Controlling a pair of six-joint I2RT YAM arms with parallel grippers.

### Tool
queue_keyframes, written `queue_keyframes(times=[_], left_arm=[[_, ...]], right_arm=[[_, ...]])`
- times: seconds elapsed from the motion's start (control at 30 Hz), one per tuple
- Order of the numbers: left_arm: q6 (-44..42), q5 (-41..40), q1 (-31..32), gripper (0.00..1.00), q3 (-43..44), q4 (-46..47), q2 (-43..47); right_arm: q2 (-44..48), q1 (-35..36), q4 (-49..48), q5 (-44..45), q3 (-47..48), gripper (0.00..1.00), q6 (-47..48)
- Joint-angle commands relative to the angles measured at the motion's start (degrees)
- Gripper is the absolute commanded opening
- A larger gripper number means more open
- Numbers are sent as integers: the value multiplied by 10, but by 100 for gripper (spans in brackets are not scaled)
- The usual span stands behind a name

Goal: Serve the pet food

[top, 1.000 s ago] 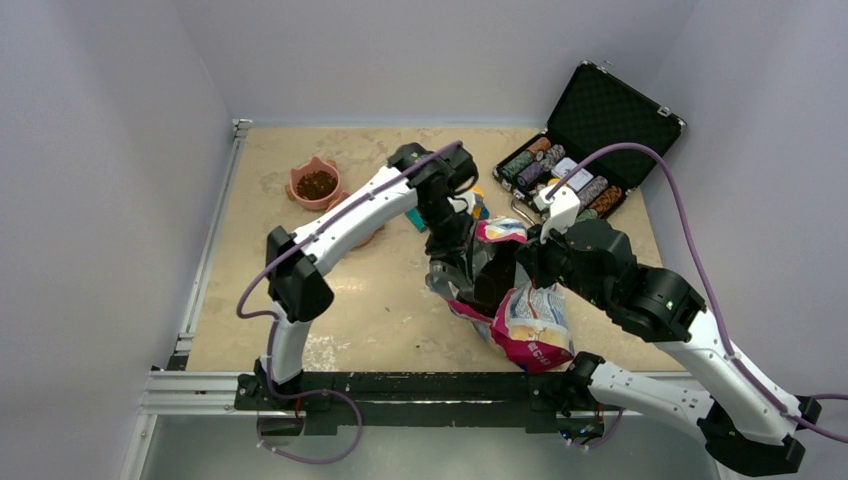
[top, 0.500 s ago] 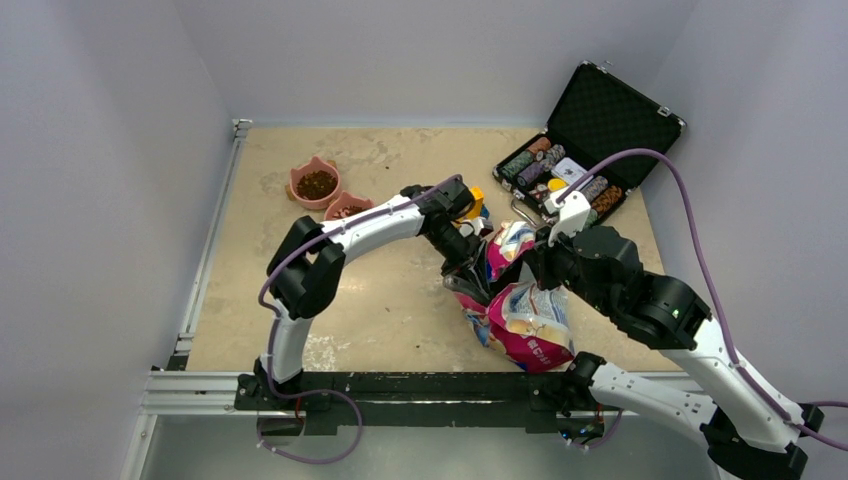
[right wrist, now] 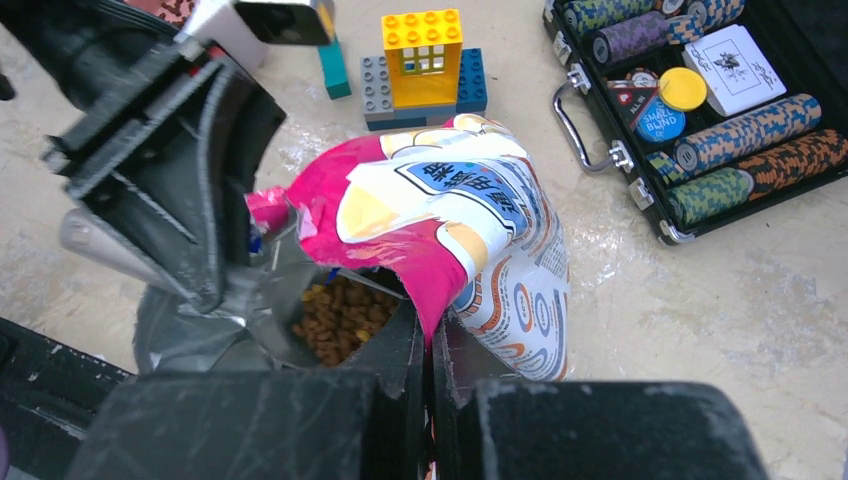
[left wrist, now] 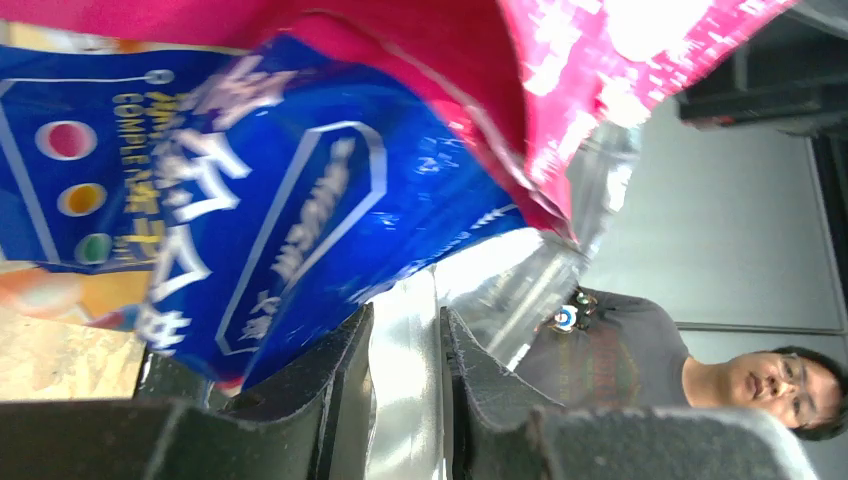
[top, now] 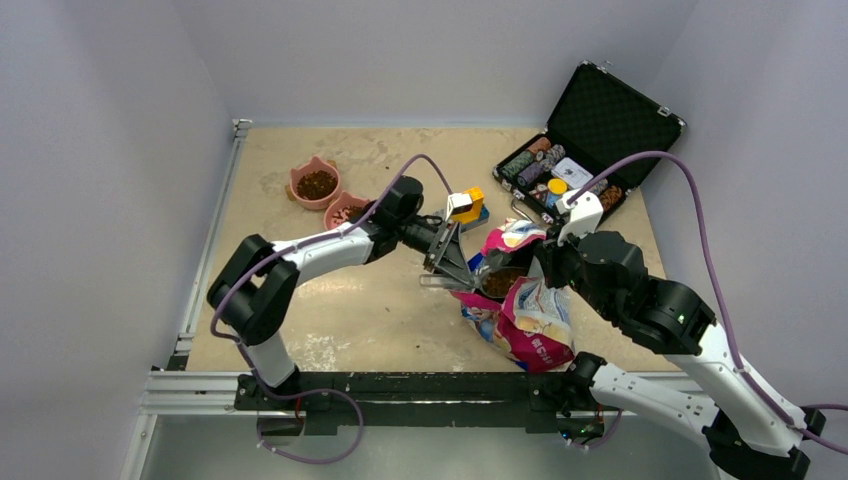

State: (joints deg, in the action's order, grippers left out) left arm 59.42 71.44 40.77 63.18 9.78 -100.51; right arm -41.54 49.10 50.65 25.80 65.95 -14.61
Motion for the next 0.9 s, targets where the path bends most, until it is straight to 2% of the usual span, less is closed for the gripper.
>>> queue_keyframes(times=[0.0,0.2,0.3,0.37,0.53,0.7,0.87], left_arm=[[15,37,-8,0,-23,108,68],[-30,36,-38,0,-29,23,121],[-141,26,-41,0,19,-174,132],[-191,19,-42,0,44,-247,138],[-183,23,-51,0,27,-252,154],[-129,27,-63,0,12,-219,167],[9,36,-65,0,-6,-81,177]], right_arm=[[8,-1,-45,42,16,0,-2],[11,-1,-26,53,20,0,-10],[11,-2,-22,52,16,0,-14],[11,-2,-21,51,15,0,-17],[11,-2,-23,48,12,0,-17],[14,-2,-23,43,11,0,-13],[18,-2,-23,37,8,0,-14]])
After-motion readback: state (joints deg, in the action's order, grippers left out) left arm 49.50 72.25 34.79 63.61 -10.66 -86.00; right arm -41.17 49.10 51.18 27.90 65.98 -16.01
